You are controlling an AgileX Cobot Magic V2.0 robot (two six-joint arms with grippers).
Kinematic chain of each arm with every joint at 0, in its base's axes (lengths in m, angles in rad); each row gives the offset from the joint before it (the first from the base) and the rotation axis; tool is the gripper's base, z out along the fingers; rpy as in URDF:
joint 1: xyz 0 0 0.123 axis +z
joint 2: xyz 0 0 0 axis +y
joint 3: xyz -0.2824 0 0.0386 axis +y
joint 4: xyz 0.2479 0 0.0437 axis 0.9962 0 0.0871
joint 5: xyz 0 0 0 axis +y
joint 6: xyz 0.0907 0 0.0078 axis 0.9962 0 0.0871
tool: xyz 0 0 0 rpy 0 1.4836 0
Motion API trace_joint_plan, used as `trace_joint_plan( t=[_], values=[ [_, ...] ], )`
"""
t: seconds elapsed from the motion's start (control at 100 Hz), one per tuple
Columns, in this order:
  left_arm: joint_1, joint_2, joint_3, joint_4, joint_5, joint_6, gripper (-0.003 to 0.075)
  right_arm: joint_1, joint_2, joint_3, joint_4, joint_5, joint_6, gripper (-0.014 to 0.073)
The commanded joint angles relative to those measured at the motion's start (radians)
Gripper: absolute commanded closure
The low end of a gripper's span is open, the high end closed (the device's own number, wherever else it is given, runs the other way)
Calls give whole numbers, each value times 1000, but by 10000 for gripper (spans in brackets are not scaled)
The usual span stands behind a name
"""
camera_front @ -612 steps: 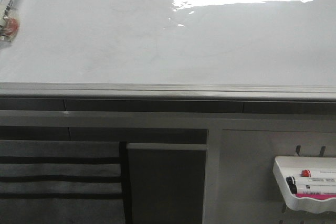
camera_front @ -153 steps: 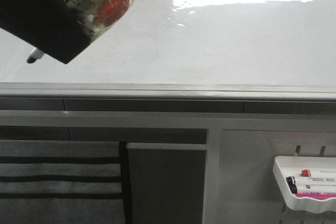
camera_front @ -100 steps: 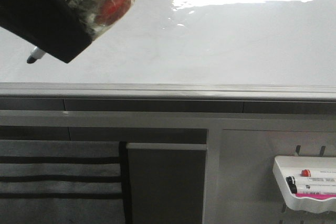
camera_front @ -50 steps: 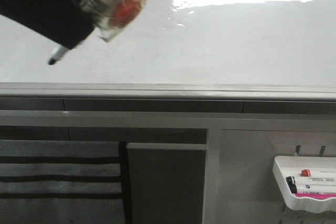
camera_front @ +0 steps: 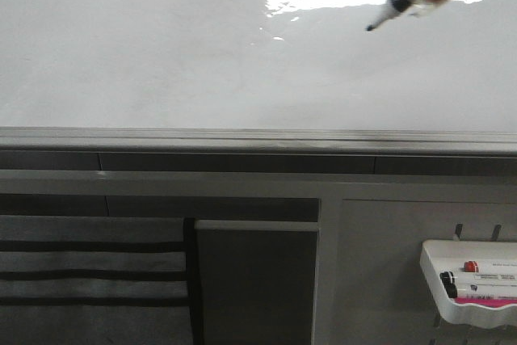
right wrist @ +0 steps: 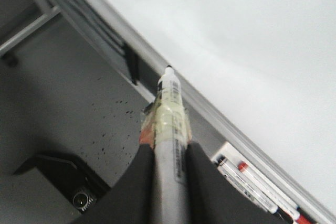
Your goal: Write number 3 on whiteboard
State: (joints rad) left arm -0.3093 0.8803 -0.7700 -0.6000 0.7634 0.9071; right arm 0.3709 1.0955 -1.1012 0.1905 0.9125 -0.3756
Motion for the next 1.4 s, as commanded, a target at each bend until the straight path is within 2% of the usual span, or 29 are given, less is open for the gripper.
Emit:
trace_joint_plan(
  t=[0.0,0.18,0.3,0.68,1.01,1.13,1.28,1.39],
  values=[
    [31,-36,29,-100,-124,-21,421,-71,-67,47,54,-125,25,606],
    [41,-39,61,-156,-178,-21,428,-81,-64,108,228,-207,23,606],
    [41,-37,61,-158,-185,-21,428,-81,-14,81,307,-203,-57,606],
    [41,-37,61,-156,-200,-17,428,-81,297,-309,307,123,-93,606],
    [41,-37,61,-156,-207,-17,428,-68,482,-511,307,121,-102,606],
    [41,-37,61,-156,-218,-17,428,-68,512,-538,284,84,-102,606],
    [41,-37,61,-148,-233,-17,428,-101,512,-542,136,109,-26,606],
    [41,-37,61,-142,-241,-17,428,-107,512,-518,153,168,-30,606]
  ],
)
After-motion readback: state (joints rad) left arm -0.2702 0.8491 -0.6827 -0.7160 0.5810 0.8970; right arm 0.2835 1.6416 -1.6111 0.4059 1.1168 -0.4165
